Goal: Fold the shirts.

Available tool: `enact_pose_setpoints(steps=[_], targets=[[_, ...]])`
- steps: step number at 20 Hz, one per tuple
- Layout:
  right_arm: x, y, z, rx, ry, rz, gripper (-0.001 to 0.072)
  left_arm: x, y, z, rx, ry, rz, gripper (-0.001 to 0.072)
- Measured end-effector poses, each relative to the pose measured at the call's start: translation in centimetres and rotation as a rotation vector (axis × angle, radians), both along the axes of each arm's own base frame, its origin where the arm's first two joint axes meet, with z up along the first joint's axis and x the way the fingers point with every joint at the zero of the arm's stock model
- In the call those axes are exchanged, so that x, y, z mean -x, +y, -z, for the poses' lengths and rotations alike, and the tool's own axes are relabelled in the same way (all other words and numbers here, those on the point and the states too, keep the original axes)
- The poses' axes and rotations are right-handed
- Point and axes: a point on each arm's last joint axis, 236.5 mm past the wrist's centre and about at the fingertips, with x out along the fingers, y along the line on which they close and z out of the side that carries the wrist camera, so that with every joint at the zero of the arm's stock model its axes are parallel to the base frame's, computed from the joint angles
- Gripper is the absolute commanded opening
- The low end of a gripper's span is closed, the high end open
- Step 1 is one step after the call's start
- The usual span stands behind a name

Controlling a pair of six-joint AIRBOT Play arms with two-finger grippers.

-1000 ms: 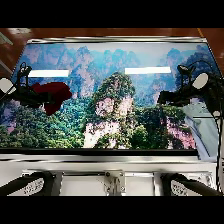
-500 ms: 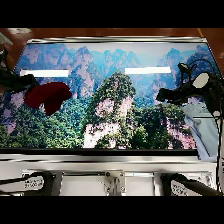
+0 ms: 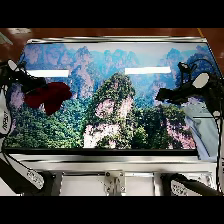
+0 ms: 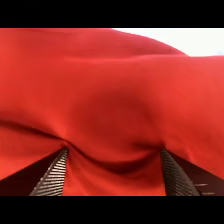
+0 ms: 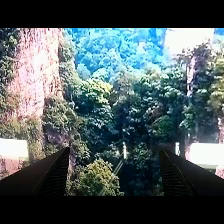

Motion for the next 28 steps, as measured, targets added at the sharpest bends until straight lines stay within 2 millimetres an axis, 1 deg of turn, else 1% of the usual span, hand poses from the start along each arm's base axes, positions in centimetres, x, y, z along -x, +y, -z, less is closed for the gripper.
enact_pose_setpoints(steps=[1, 2, 3, 4, 6, 7, 8, 9, 10, 12, 13, 14, 15, 16, 17, 18, 19, 20, 21, 22, 23, 24, 25, 26, 27, 28], targets=[[0.0, 0.0, 0.0, 0.0, 0.0, 0.0, 0.066, -0.1, -0.3, 0.9, 0.02, 0.013, -0.003, 0.0699], [0.0, 0.0, 0.0, -0.001, 0.0, -0.001, 0.066, -0.2, -0.5, 1.9, 0.037, 0.028, -0.008, 0.0566], [0.0, 0.0, 0.0, -0.001, -0.001, 0.0, 0.066, -0.2, -0.7, 2.6, 0.05, 0.041, -0.014, 0.0144], [0.0, 0.0, 0.0, -0.001, 0.0, 0.0, 0.066, -0.2, -0.9, 3.0, 0.062, 0.048, -0.02, 0.0041], [0.0, 0.0, 0.0, -0.001, 0.002, -0.001, 0.066, -0.4, -1.2, 2.9, 0.073, 0.046, -0.013, 0.0041], [0.1, 0.1, 0.0, -0.002, 0.004, -0.002, 0.066, -0.7, -1.3, 2.2, 0.073, 0.031, -0.004, 0.004], [0.1, 0.1, 0.0, -0.002, 0.005, -0.002, 0.066, -1.3, -1.4, 0.8, 0.065, -0.002, 0.01, 0.004], [0.2, 0.1, 0.0, -0.002, 0.008, -0.003, 0.066, -2.1, -1.6, -1.5, 0.054, -0.053, 0.031, 0.004], [0.2, 0.1, 0.0, -0.001, 0.006, -0.005, 0.066, -2.8, -1.9, -4.4, 0.038, -0.114, 0.056, 0.004], [0.0, 0.0, -0.1, 0.011, -0.006, -0.028, 0.066, -3.3, -2.9, -11.5, -0.002, -0.255, 0.108, 0.004], [0.0, -0.1, -0.3, 0.019, -0.009, -0.041, 0.066, -3.1, -3.4, -15.6, -0.026, -0.337, 0.13, 0.004], [0.0, -0.2, -0.8, 0.028, -0.017, -0.055, 0.066, -2.4, -4.1, -20.4, -0.052, -0.431, 0.151, 0.004], [0.0, -0.2, -1.8, 0.038, -0.029, -0.07, 0.066, -1.2, -4.9, -25.2, -0.075, -0.525, 0.167, 0.004], [0.0, -0.3, -3.0, 0.046, -0.051, -0.081, 0.0661, 0.4, -5.8, -29.5, -0.093, -0.61, 0.184, 0.004], [-0.1, -0.3, -4.6, 0.053, -0.08, -0.089, 0.0661, 2.6, -7.0, -33.9, -0.107, -0.698, 0.204, 0.004], [-0.1, -0.3, -6.6, 0.059, -0.122, -0.097, 0.0661, 4.8, -8.3, -37.5, -0.111, -0.776, 0.225, 0.004], [-0.1, -0.3, -8.8, 0.066, -0.172, -0.1, 0.066, 7.0, -9.8, -40.3, -0.108, -0.841, 0.249, 0.004], [0.1, -0.4, -10.7, 0.073, -0.215, -0.103, 0.066, 9.2, -11.3, -42.5, -0.101, -0.892, 0.278, 0.004], [0.4, -0.4, -12.6, 0.079, -0.258, -0.104, 0.0661, 11.1, -12.8, -44.0, -0.091, -0.93, 0.306, 0.004], [0.8, -0.4, -14.4, 0.083, -0.298, -0.105, 0.066, 12.4, -13.9, -44.7, -0.079, -0.951, 0.328, 0.0041], [1.5, -0.4, -15.7, 0.087, -0.319, -0.107, 0.066, 13.2, -15.3, -44.8, -0.059, -0.956, 0.356, 0.0041], [2.3, -0.4, -16.5, 0.093, -0.325, -0.111, 0.0661, 13.6, -16.6, -44.4, -0.038, -0.948, 0.384, 0.0041], [3.2, -0.4, -16.8, 0.099, -0.315, -0.117, 0.0661, 13.5, -18.2, -43.5, -0.011, -0.929, 0.419, 0.0041], [4.1, -0.6, -16.7, 0.109, -0.286, -0.125, 0.0661, 13.1, -20.1, -42.3, 0.016, -0.908, 0.456, 0.0041], [5.1, -0.9, -16.3, 0.124, -0.251, -0.131, 0.0661, 12.4, -22.1, -40.9, 0.048, -0.882, 0.493, 0.0041], [5.9, -1.2, -16.0, 0.136, -0.221, -0.135, 0.0661, 11.8, -24.4, -39.0, 0.08, -0.84, 0.536, 0.0041]])
